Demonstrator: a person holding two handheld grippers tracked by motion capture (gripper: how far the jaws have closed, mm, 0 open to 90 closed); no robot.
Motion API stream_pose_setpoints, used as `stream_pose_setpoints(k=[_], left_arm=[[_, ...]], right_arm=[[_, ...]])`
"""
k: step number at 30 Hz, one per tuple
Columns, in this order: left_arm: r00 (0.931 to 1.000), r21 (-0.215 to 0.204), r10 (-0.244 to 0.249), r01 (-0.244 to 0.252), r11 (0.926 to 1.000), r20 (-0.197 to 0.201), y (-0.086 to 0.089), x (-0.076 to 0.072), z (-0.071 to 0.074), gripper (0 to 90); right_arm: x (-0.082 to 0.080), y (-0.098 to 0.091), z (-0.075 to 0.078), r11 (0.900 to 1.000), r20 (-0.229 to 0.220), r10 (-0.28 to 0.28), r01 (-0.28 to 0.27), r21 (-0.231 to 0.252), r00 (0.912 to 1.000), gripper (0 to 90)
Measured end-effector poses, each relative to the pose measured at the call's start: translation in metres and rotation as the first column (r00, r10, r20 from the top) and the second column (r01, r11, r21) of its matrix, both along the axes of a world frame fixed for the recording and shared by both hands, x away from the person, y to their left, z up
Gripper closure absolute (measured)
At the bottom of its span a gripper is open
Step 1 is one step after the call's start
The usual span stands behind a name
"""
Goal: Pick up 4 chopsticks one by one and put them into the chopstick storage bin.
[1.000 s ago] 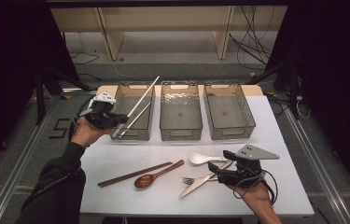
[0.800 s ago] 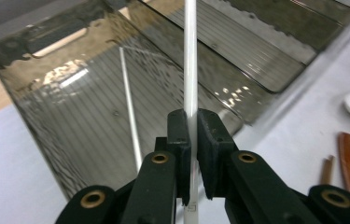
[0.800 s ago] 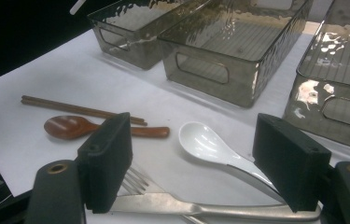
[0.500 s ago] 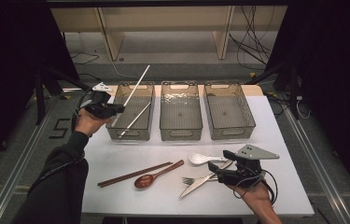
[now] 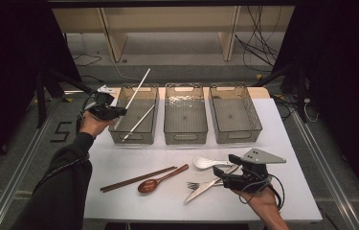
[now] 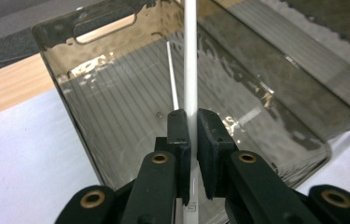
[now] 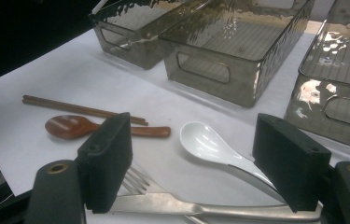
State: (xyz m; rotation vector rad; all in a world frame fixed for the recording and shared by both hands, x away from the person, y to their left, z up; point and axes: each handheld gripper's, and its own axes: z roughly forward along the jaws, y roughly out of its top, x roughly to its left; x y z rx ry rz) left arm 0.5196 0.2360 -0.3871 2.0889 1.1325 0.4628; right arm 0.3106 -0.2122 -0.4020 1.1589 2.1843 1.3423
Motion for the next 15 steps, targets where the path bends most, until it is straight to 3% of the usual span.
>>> stream_pose_setpoints(k=[11,15], left_arm=[[0.9988,0.003,0.042,-0.042,0.9991,-0.026,0.004,0.004,-0.013,83.1],[0.9971,-0.023,0.069,-0.069,0.9973,-0.034,0.008,0.004,-0.016,81.9]], right_arm=[[0.000,0.000,0.000,1.0000,0.000,0.000,0.000,0.001,1.0000,29.3],[0.000,0.000,0.000,1.0000,0.000,0.000,0.000,0.002,1.0000,29.3]])
